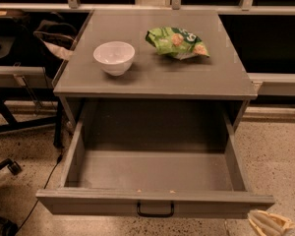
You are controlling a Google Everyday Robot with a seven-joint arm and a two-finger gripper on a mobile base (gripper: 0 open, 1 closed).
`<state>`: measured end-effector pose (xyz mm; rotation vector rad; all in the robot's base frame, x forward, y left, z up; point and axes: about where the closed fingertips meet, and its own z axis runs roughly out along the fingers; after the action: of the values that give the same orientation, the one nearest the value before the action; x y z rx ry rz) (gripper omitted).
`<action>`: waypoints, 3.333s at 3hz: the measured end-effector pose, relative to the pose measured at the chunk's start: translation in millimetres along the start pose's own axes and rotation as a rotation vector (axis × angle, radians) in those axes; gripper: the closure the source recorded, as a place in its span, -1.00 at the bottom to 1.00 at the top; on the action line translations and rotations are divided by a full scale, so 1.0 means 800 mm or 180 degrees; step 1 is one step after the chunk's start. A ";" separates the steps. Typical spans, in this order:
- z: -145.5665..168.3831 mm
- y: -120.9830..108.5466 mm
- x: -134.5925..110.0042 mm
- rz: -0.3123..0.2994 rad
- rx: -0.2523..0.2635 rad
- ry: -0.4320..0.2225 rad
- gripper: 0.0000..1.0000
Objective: Close top drawer
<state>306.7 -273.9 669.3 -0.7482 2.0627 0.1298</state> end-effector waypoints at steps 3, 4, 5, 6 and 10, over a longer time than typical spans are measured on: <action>0.071 -0.037 -0.025 -0.0142 -0.0164 0.0118 1.00; 0.071 -0.037 -0.025 -0.0143 -0.0163 0.0118 1.00; 0.094 -0.065 -0.040 -0.0155 -0.0059 0.0093 1.00; 0.115 -0.081 -0.058 -0.0208 -0.0051 0.0074 1.00; 0.222 -0.104 -0.146 -0.0262 -0.0293 -0.0063 1.00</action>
Offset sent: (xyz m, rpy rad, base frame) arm 0.0878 0.0047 -0.0292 -0.0395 0.0838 0.0852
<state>529.3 -222.9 674.0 -0.8838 2.0149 0.1860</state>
